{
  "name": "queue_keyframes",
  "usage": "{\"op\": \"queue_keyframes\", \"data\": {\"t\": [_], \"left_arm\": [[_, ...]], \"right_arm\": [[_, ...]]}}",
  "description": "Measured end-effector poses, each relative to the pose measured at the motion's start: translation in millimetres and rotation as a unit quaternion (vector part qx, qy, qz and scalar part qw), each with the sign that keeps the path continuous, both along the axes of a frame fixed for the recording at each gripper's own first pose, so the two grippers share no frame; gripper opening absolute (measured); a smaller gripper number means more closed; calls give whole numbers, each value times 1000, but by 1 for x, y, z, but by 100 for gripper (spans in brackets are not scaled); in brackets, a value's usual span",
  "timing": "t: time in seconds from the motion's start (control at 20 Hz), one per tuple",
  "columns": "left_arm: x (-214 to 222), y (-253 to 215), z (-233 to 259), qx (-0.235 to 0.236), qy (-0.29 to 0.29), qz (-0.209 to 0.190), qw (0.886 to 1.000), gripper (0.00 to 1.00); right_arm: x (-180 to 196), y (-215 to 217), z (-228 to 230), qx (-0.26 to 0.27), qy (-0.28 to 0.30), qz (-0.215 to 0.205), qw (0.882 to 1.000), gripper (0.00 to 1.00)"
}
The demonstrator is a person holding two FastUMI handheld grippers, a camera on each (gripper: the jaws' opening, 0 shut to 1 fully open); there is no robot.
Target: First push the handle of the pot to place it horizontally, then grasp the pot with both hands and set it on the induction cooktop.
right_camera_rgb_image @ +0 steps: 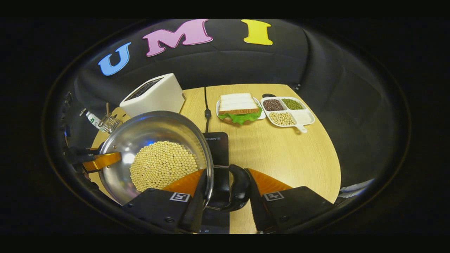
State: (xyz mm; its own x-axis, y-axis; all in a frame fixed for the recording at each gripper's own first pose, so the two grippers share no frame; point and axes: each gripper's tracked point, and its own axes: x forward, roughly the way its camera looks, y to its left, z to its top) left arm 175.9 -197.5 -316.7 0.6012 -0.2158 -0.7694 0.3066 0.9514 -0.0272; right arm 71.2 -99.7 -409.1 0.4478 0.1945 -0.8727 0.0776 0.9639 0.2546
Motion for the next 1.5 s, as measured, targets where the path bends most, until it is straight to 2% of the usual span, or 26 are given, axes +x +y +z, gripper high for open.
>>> {"op": "queue_keyframes", "data": {"t": [0.1, 0.15, 0.2, 0.25, 0.3, 0.5, 0.7, 1.0, 1.25, 1.5], "left_arm": [[4, 1, 5, 5, -19, 2, 1000, 69], [4, 1, 6, 1, -26, 7, 1000, 72], [4, 0, 7, -5, -28, 13, 1000, 84], [1, -2, 9, -13, -26, 17, 999, 96], [-2, -3, 10, -17, -24, 22, 999, 98], [-9, 2, 15, -11, -21, 27, 999, 97], [-17, 4, 29, 1, -35, 15, 999, 97], [-33, -1, 73, -14, -83, 1, 996, 97], [-52, 10, 141, -42, -171, 3, 984, 97], [-75, 34, 219, -89, -253, 15, 963, 97]], "right_arm": [[-4, 1, 0, -3, 6, 9, 1000, 68], [-3, -1, 3, -9, 1, 12, 1000, 84], [0, -3, 2, -15, -7, 11, 1000, 99], [4, -4, 4, -16, -14, 8, 1000, 99], [3, -4, 7, -15, -17, 4, 1000, 99], [2, -4, 15, -13, -20, -4, 1000, 99], [1, -8, 32, -18, -40, -16, 999, 99], [-3, -14, 80, -29, -94, -31, 995, 99], [0, -16, 153, -51, -189, -39, 980, 99], [-2, -1, 237, -45, -279, -46, 958, 99]]}}
